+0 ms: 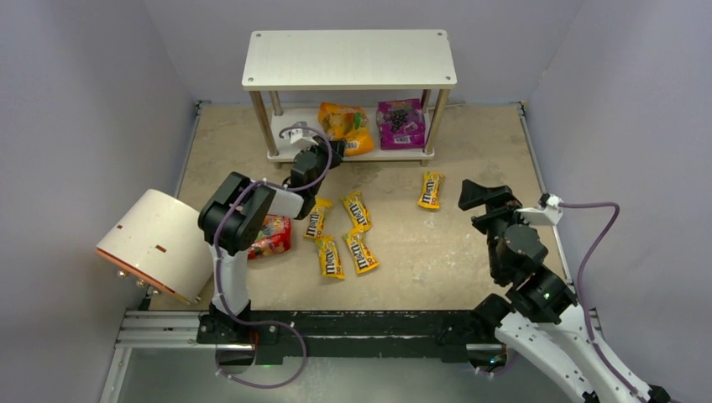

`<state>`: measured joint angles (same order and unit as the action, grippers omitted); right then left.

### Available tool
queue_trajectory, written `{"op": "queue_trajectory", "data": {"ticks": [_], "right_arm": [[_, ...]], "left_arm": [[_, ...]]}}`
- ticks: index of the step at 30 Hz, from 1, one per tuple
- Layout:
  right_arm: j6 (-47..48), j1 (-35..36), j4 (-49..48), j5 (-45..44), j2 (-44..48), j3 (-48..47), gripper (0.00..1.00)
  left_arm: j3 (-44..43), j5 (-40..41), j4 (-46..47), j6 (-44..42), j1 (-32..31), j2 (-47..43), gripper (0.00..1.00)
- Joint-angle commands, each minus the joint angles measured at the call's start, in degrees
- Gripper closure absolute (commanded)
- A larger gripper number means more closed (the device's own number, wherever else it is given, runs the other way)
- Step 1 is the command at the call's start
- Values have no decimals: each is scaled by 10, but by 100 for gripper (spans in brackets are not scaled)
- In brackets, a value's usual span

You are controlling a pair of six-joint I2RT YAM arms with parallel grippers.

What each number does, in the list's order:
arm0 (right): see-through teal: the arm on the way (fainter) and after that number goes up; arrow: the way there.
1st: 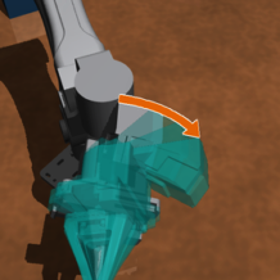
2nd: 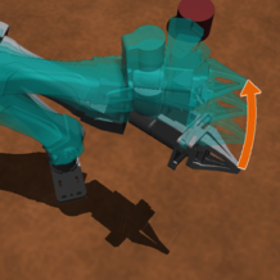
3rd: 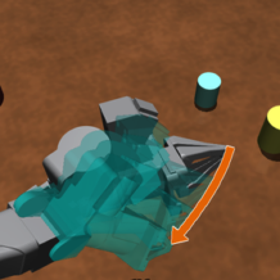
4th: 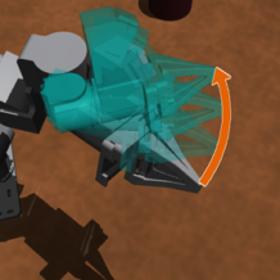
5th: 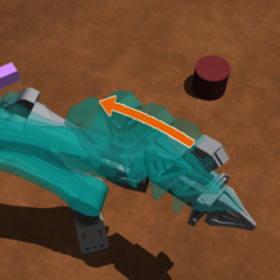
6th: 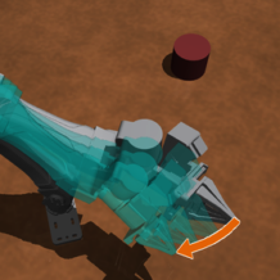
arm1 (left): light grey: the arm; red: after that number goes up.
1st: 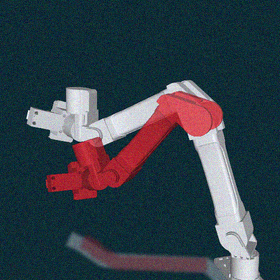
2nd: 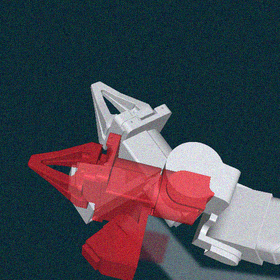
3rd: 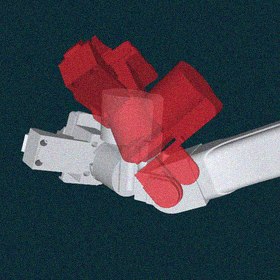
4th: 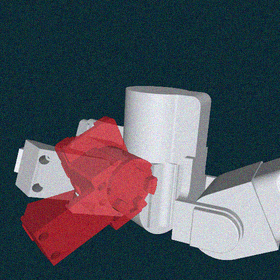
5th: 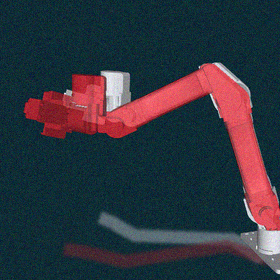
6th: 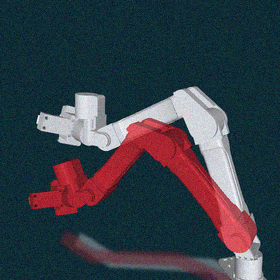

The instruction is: Place and organize the candy bags onto the shelf

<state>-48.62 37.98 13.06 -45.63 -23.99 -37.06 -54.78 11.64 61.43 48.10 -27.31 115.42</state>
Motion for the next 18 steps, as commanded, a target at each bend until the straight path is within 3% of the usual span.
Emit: {"op": "queue_trajectory", "data": {"ticks": [1, 8, 18], "right_arm": [[-19, 3, 2, -33, 14, 1, 2], [-41, 3, 0, -45, 30, 15, 3], [-48, 3, 3, -43, 40, 22, 4]], "left_arm": [[-18, -15, -80, 54, 11, -19, 100], [-120, -28, -347, 43, 13, -13, 100], [-221, -101, -386, 38, 16, 66, 96]]}}
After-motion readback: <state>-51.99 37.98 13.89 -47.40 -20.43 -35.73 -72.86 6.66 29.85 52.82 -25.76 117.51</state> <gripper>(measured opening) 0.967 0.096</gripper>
